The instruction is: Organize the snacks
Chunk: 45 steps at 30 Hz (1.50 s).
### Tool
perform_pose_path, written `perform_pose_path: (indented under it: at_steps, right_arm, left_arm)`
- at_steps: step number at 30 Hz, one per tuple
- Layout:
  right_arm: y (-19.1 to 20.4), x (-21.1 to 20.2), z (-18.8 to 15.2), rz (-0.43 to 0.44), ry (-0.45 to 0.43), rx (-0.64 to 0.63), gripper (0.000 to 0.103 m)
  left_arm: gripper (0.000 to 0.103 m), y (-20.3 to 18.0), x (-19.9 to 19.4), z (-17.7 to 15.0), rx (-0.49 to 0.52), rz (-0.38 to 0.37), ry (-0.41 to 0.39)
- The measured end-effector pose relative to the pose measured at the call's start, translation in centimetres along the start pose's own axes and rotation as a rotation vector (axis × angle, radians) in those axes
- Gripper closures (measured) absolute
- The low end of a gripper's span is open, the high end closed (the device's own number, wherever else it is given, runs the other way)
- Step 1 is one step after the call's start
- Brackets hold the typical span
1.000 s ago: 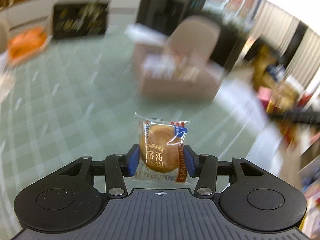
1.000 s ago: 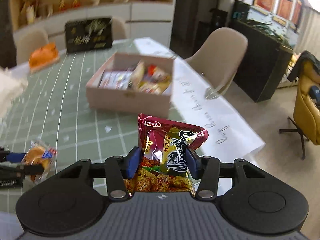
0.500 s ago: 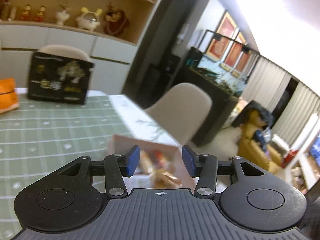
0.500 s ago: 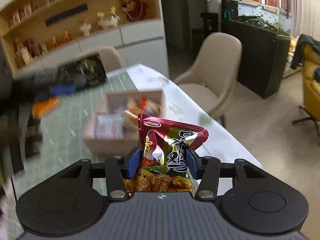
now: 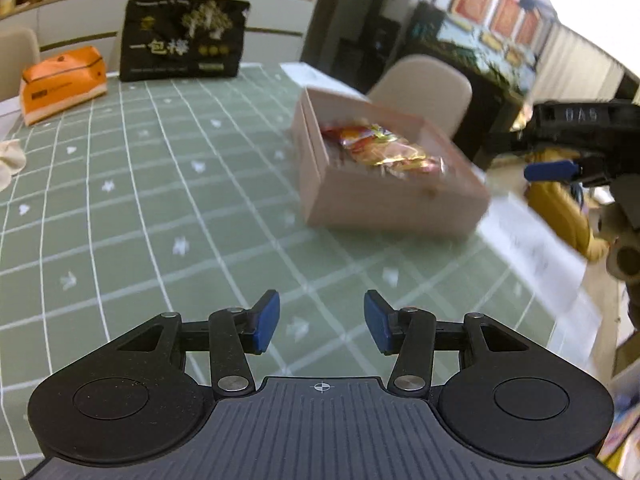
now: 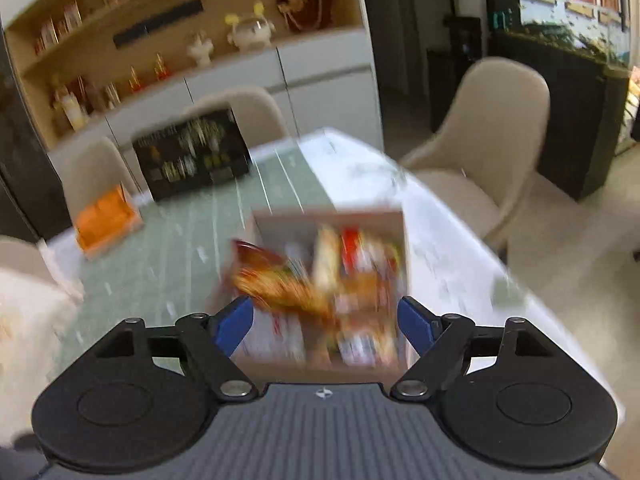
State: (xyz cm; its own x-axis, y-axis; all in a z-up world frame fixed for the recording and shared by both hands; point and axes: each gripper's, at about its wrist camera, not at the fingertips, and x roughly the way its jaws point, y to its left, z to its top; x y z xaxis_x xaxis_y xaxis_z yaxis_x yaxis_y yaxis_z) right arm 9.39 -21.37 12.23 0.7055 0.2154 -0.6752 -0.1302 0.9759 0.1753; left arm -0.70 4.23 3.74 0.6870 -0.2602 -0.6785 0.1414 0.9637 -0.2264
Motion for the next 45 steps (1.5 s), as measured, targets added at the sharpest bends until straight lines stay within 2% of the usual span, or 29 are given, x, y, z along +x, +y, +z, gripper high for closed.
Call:
perform_pose_path:
  at_steps: [5, 10, 12, 15, 16, 17, 19, 23, 29, 45]
  right_arm:
    - [0.0, 0.8, -7.4, -0.059, 0.063, 0.010, 0.023]
    - [0.3, 2.6, -12.8, -0.089, 0.129, 0.046, 0.022]
    - [1.2, 2.2, -13.8, -0.113, 0.066, 0.003, 0.022]
    - [2.4, 2.6, -14.8, -0.156, 0.054, -0.065, 0.016]
    - [2.5, 2.6, -15.0, -0.180, 0.037, -0.073, 0.010]
    - [2.4, 2.5, -15.3, -0.202, 0.020, -0.064, 0.004]
    - [2.0, 2.4, -15.9, -0.217, 0.000, -0.018, 0.000]
    - [1.7, 2.5, -15.7, -0.241, -0.025, -0.008, 0.000]
    - [1.5, 2.4, -16.6, -0.221, -0.086, -0.029, 0.000]
    - [1.6, 2.3, -16.5, -0.214, -0.084, -0.029, 0.000]
  left_arm:
    - [0.051, -0.4, 1.6, -1.9, 0.033, 0.032, 0.025]
    - [0.047, -1.8, 3.1, -2.3, 0.124, 0.044, -0.021]
    - [0.046, -2.0, 3.5, -2.4, 0.142, 0.046, -0.042]
    - [0.046, -2.5, 3.8, -2.6, 0.152, 0.066, -0.064]
    - [0.046, -2.7, 3.9, -2.6, 0.155, 0.073, -0.073]
    - [0.046, -2.9, 4.0, -2.7, 0.163, 0.082, -0.083]
    - [0.045, -3.4, 4.2, -2.9, 0.196, 0.101, -0.097]
    - [0.043, -3.6, 4.6, -2.9, 0.221, 0.109, -0.108]
    - [0.042, -3.6, 4.9, -2.8, 0.223, 0.115, -0.113]
    - [0.042, -3.6, 5.0, -2.7, 0.226, 0.117, -0.113]
